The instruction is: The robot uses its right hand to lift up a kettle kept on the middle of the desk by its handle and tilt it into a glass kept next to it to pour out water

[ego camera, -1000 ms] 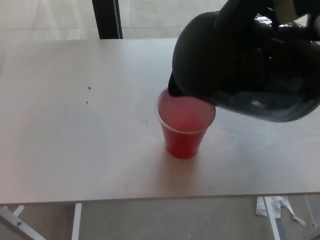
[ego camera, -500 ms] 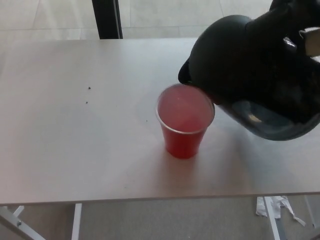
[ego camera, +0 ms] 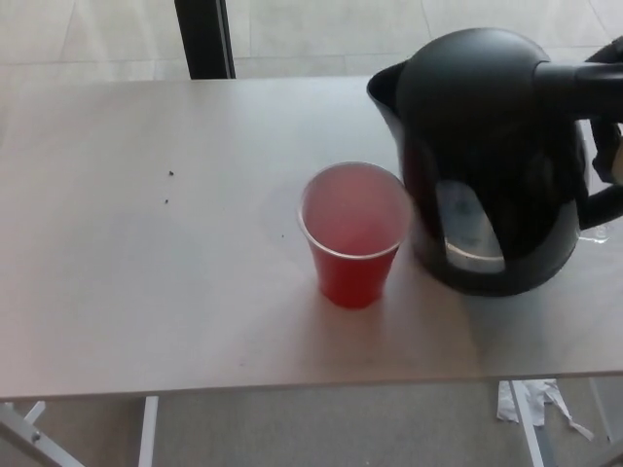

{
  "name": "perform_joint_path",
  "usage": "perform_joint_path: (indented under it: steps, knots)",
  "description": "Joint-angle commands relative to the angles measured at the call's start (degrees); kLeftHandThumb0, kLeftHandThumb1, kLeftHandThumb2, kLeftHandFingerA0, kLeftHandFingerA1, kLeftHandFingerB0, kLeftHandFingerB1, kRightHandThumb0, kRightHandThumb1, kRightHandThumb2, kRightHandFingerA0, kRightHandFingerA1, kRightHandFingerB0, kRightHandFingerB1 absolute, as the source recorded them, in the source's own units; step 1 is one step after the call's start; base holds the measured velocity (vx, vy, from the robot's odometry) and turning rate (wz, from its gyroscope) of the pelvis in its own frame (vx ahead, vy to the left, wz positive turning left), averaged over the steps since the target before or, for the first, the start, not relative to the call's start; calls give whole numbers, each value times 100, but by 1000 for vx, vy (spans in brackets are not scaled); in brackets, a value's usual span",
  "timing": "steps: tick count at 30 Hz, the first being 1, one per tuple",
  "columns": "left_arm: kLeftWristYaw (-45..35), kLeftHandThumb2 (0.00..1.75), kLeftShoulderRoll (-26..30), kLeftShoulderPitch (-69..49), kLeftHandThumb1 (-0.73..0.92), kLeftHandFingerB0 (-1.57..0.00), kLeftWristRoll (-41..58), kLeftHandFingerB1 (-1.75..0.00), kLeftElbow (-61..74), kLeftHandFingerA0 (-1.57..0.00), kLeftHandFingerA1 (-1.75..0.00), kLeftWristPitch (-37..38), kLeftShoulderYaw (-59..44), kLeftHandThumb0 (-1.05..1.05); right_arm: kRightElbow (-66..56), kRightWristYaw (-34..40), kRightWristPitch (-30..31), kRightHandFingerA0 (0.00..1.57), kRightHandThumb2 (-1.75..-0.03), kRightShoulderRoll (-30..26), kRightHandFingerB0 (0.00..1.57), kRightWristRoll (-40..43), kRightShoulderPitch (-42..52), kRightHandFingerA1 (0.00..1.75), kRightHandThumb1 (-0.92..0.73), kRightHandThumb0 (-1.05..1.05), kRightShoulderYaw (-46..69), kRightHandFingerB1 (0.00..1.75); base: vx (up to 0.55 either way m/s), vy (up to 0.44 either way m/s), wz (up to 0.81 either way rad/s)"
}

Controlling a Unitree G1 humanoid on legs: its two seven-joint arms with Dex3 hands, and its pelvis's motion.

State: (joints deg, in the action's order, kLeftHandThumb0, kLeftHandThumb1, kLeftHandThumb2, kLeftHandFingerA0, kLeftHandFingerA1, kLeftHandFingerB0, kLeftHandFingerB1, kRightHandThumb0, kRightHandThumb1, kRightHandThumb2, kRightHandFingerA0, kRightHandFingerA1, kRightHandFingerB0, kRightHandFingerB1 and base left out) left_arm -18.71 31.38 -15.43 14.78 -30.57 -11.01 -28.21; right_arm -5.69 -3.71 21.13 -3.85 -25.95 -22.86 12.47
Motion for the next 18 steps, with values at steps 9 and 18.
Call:
perform_joint_path:
  steps: [9, 18]
  knots:
    - [128, 64, -16, -3, 80, -39, 17, -46, -18, -65, -55, -157, -70, -71, 645, 335, 1127, 85, -71, 41, 67, 910, -96, 175, -64, -26, 771, 149, 0, 0, 0]
    - [116, 64, -6, -76, 80, -41, -5, -48, 64, -65, -57, -107, -54, -71, 616, -763, 955, 90, -81, -749, 22, 1602, 210, 83, -46, -61, 507, 43, 0, 0, 0]
